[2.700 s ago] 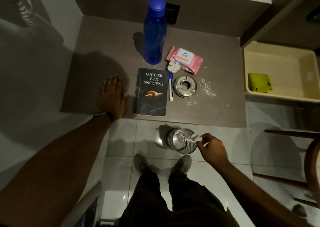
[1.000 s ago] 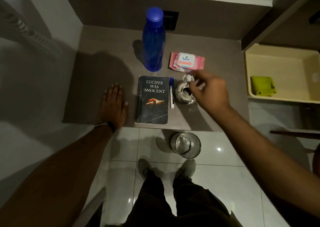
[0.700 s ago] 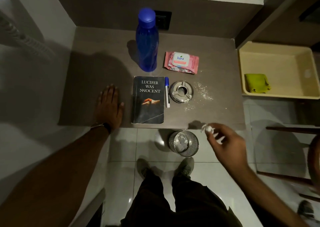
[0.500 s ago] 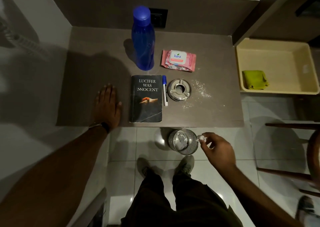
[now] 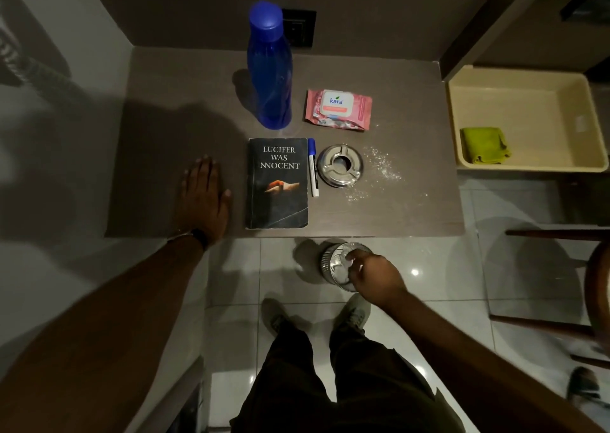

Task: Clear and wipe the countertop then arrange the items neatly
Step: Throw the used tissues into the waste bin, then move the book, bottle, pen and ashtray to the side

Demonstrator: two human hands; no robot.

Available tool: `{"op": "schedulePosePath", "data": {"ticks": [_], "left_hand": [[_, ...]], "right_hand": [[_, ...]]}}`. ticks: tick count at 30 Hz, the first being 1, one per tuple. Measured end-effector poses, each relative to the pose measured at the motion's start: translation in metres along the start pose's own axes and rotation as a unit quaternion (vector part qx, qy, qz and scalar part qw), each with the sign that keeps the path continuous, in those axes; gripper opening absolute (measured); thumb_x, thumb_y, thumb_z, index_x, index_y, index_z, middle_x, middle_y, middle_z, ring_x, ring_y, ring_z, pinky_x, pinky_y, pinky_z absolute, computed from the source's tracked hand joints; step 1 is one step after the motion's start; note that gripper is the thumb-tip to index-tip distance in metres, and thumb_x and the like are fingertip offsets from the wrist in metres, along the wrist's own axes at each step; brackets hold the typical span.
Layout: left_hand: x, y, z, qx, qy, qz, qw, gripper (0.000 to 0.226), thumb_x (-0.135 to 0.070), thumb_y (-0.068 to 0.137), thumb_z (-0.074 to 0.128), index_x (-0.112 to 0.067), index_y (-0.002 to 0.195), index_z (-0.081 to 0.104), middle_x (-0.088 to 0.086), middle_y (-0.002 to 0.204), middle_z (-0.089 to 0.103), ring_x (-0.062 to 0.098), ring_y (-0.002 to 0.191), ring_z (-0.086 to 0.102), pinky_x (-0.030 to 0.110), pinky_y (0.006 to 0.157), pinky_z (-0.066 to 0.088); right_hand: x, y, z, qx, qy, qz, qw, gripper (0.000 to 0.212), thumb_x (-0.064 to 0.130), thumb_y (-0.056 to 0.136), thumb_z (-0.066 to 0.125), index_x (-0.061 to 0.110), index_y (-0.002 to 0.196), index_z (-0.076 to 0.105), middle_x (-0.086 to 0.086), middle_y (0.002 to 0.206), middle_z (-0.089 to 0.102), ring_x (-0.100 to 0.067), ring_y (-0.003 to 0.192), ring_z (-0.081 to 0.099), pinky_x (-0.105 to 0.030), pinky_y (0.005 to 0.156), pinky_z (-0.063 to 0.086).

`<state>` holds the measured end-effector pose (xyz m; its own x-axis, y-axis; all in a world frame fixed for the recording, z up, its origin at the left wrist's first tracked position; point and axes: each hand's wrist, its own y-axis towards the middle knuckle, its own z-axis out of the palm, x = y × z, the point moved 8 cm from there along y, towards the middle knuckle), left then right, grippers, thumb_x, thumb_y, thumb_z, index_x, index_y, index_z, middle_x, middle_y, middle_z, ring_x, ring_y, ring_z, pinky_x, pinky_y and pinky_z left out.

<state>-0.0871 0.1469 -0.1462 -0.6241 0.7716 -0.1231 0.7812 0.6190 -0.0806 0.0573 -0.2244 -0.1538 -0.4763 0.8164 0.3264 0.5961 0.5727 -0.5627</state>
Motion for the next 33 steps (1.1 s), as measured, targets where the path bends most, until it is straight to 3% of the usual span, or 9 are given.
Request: {"op": "schedulePosePath", "data": {"ticks": [2,5,8,14,17,24,28,31,33], "left_hand": [[-0.001,0.0,0.0,0.004,0.004,-0.002,1.0,0.069,-0.046,0.107,0.028,-0.009,0.165,0.023,0.014,0.173,0.021,0.032,0.161,0.022,0.048,0.133,0.01],[-0.001,-0.001,0.0,0.014,0.001,-0.005,1.0,0.07,-0.046,0.106,0.027,-0.008,0.166,0.022,0.014,0.174,0.021,0.032,0.161,0.021,0.051,0.133,0.014],[-0.002,-0.002,-0.002,0.024,0.005,-0.007,1.0,0.073,-0.05,0.106,0.023,-0.009,0.166,0.02,0.014,0.174,0.019,0.032,0.162,0.02,0.051,0.133,0.013],[-0.004,-0.003,-0.004,0.036,-0.007,-0.011,0.999,0.088,-0.068,0.101,0.021,-0.01,0.167,0.019,0.014,0.175,0.016,0.033,0.162,0.017,0.052,0.132,0.014],[-0.005,-0.003,-0.006,0.044,0.001,-0.009,0.999,0.095,-0.075,0.098,0.016,-0.009,0.167,0.017,0.015,0.175,0.014,0.033,0.163,0.015,0.053,0.132,0.013],[-0.009,-0.004,-0.007,0.062,0.03,-0.008,0.998,0.104,-0.083,0.092,0.012,-0.011,0.168,0.014,0.015,0.176,0.011,0.034,0.163,0.012,0.054,0.132,0.012],[-0.021,-0.007,-0.012,0.035,0.034,0.037,0.998,0.091,-0.077,0.091,0.046,-0.017,0.159,0.038,0.013,0.167,0.032,0.035,0.155,0.03,0.057,0.128,0.015],[-0.041,-0.014,-0.02,-0.004,-0.022,0.026,0.999,0.062,-0.065,0.086,0.062,-0.024,0.133,0.061,0.006,0.141,0.056,0.031,0.13,0.051,0.05,0.109,0.035],[-0.052,-0.021,-0.028,-0.033,-0.04,-0.037,0.998,0.042,-0.058,0.086,0.063,-0.025,0.112,0.068,0.004,0.12,0.063,0.028,0.113,0.055,0.046,0.097,0.04]], "right_hand": [[0.03,-0.01,-0.024,-0.111,0.065,-0.047,0.991,0.013,0.031,0.096,0.063,0.026,0.103,0.074,0.003,0.082,0.077,-0.023,0.08,0.074,-0.032,0.071,0.057],[0.064,-0.009,-0.059,-0.199,0.169,-0.053,0.964,0.014,0.038,0.094,0.064,0.026,0.093,0.071,0.008,0.071,0.07,-0.012,0.067,0.069,-0.03,0.062,0.057],[0.097,0.018,-0.076,-0.19,0.223,-0.045,0.955,0.017,0.042,0.093,0.067,0.029,0.103,0.073,0.015,0.078,0.07,0.002,0.073,0.067,-0.024,0.07,0.058],[0.123,0.054,-0.066,-0.136,0.176,0.046,0.974,0.062,0.069,0.081,0.075,0.018,0.115,0.063,0.005,0.1,0.068,-0.014,0.091,0.064,-0.031,0.079,0.056],[0.128,0.054,-0.06,-0.139,0.129,0.069,0.979,0.059,0.061,0.081,0.081,0.019,0.117,0.061,0.001,0.104,0.071,-0.019,0.097,0.069,-0.035,0.08,0.06],[0.132,0.043,-0.047,-0.157,0.195,0.088,0.964,0.053,0.038,0.084,0.086,0.019,0.121,0.052,0.001,0.108,0.071,-0.02,0.097,0.069,-0.029,0.075,0.051],[0.129,0.051,-0.039,-0.145,0.218,0.115,0.958,0.045,0.034,0.083,0.087,0.018,0.116,0.06,0.004,0.102,0.07,-0.015,0.089,0.063,-0.028,0.072,0.049],[0.128,0.059,-0.035,-0.116,0.254,0.134,0.951,0.022,0.024,0.083,0.086,0.025,0.092,0.066,0.003,0.095,0.076,-0.016,0.085,0.073,-0.034,0.074,0.061],[0.128,0.063,-0.03,-0.079,0.303,0.149,0.938,0.025,0.015,0.082,0.087,0.027,0.081,0.065,-0.003,0.092,0.079,-0.021,0.082,0.078,-0.041,0.079,0.066]]}}
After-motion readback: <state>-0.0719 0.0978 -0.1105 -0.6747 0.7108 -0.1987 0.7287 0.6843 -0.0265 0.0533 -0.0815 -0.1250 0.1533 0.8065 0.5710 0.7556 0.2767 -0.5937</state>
